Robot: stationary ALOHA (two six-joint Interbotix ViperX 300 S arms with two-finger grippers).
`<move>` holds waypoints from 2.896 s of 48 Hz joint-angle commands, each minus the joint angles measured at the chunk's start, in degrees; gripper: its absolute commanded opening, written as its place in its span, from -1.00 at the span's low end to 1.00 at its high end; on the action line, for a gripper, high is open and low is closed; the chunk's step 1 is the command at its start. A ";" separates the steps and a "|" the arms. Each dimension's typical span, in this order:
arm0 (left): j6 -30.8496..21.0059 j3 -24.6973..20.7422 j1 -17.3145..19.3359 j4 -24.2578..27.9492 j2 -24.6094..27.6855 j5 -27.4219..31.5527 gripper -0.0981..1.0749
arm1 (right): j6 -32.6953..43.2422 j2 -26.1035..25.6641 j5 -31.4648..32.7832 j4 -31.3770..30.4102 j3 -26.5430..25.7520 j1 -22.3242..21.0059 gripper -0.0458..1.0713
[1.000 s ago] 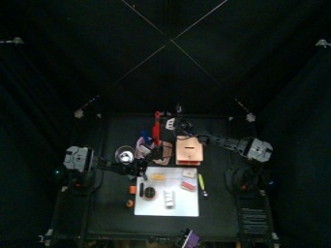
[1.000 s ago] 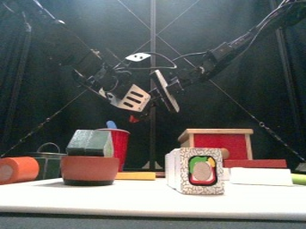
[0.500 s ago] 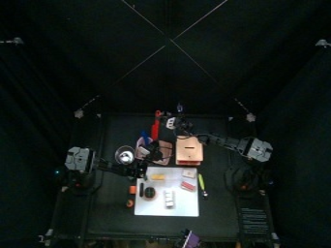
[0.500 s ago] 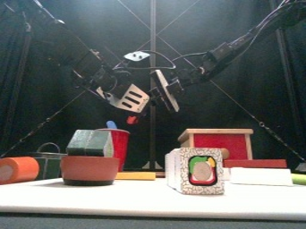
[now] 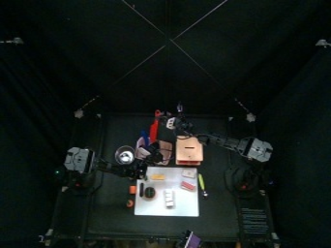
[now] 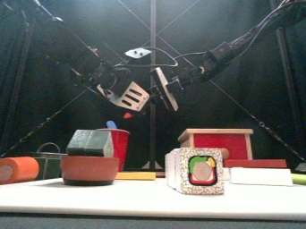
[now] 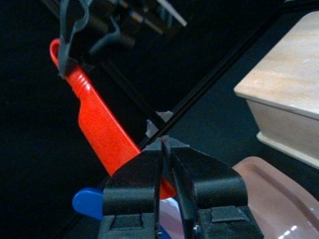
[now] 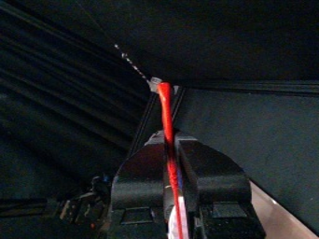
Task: Cut the white sushi roll
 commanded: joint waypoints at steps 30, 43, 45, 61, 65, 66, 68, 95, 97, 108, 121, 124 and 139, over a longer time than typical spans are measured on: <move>-9.76 13.18 -6.59 9.05 -16.61 7.73 0.67 | -0.88 -12.13 -6.59 -12.48 11.87 2.72 -0.27; -27.77 18.90 -2.81 22.59 -20.48 21.01 0.67 | -1.05 -16.61 -9.58 -18.63 16.70 4.04 -0.27; -30.32 19.60 -2.02 24.35 -20.74 22.24 0.67 | -1.05 -17.31 -10.55 -19.60 17.58 4.22 -0.27; -52.47 21.53 2.90 42.19 -18.98 23.20 0.67 | -1.23 -19.25 -21.09 -24.08 22.41 5.54 -0.27; -57.92 21.36 3.69 48.69 -18.28 23.20 0.67 | -1.32 -19.25 -22.50 -25.05 22.50 5.80 -0.27; -59.24 21.27 3.87 50.27 -18.19 23.20 0.67 | -1.32 -19.16 -22.68 -25.31 22.50 5.80 -0.27; -61.87 21.27 4.22 53.17 -18.11 23.20 0.67 | -1.32 -19.16 -22.85 -25.84 22.50 5.89 -0.27; -77.08 18.63 10.90 64.60 -13.01 21.97 0.64 | -1.41 -18.72 -24.08 -27.69 21.80 6.86 -0.27; -77.08 18.37 10.90 64.69 -12.74 21.88 0.64 | -1.41 -18.54 -24.08 -27.60 21.88 6.86 -0.27; -77.08 17.75 10.90 64.69 -12.66 20.21 0.54 | -1.32 -17.75 -24.08 -27.33 21.62 6.86 -0.27; -77.08 17.84 10.90 64.51 -12.57 18.98 0.04 | -1.23 -17.05 -24.08 -26.81 21.01 6.86 -0.27; -77.17 17.93 10.90 64.60 -12.57 18.98 -0.06 | -1.23 -17.05 -24.08 -26.28 21.18 6.86 -0.27; -76.99 19.78 11.07 64.60 -13.18 18.98 -0.26 | -0.26 -17.05 -23.64 -25.58 22.76 6.94 -0.26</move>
